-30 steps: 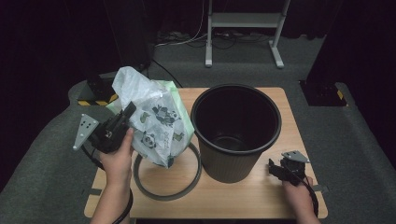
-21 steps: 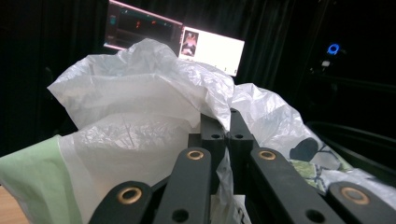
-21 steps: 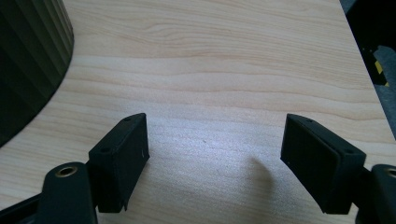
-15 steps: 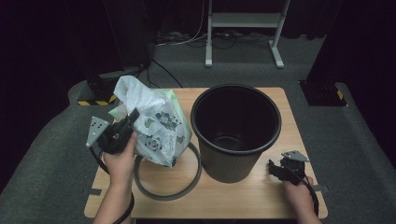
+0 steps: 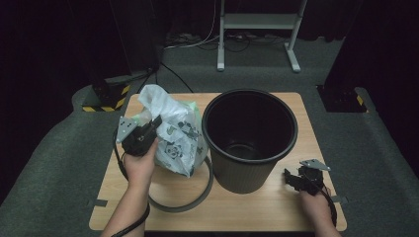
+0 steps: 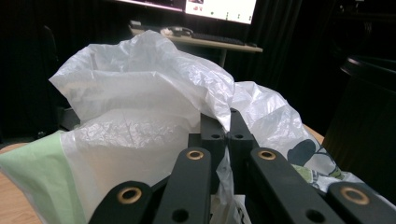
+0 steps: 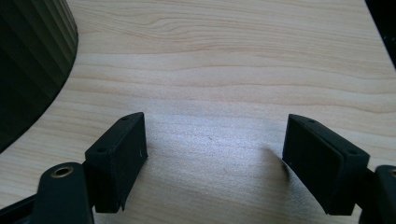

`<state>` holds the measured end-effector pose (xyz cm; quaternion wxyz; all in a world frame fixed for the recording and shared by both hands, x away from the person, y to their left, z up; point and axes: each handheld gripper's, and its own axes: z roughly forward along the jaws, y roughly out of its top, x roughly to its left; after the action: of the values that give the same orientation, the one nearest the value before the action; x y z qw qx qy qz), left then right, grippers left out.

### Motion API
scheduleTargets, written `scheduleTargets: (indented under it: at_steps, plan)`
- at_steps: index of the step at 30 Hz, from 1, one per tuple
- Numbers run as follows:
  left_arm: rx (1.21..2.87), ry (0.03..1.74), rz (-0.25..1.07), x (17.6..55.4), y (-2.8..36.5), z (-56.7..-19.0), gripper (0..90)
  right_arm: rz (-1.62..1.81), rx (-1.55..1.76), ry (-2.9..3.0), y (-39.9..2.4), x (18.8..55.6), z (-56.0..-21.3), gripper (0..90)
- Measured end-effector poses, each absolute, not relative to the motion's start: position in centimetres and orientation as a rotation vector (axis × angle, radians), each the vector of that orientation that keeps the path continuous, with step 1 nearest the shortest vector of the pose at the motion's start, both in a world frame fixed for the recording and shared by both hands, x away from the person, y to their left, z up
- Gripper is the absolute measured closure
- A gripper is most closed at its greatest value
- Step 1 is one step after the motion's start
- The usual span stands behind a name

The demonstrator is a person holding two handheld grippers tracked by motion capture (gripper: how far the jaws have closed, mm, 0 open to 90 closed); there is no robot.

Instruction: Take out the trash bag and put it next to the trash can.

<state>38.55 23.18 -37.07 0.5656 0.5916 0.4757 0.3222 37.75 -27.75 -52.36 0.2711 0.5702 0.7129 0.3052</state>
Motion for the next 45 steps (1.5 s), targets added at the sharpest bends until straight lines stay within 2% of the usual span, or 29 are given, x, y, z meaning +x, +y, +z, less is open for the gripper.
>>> scheduleTargets:
  at_steps: [6, 14, 27, 34, 45]
  plan:
    - [1.44, 1.166, 0.734, 41.8, 21.7, -36.8, 89.0, 0.839, 1.532, 1.936, -27.8, 37.9, -52.4, 21.5]
    - [1.503, 1.195, 0.772, 45.3, 19.8, -35.8, 89.0, 0.842, 1.525, 1.943, -27.8, 37.9, -52.4, 21.4]
    - [1.524, 1.131, 0.776, 49.6, 16.9, -34.5, 89.0, 0.845, 1.537, 1.94, -27.8, 37.9, -52.4, 21.2]
    - [1.489, 1.15, 0.774, 51.1, 16.0, -35.5, 89.0, 0.841, 1.535, 1.939, -27.8, 37.8, -52.4, 21.2]
    - [1.518, 1.19, 0.658, 52.3, 13.7, -39.4, 88.9, 0.848, 1.531, 1.948, -27.7, 37.6, -52.4, 21.2]
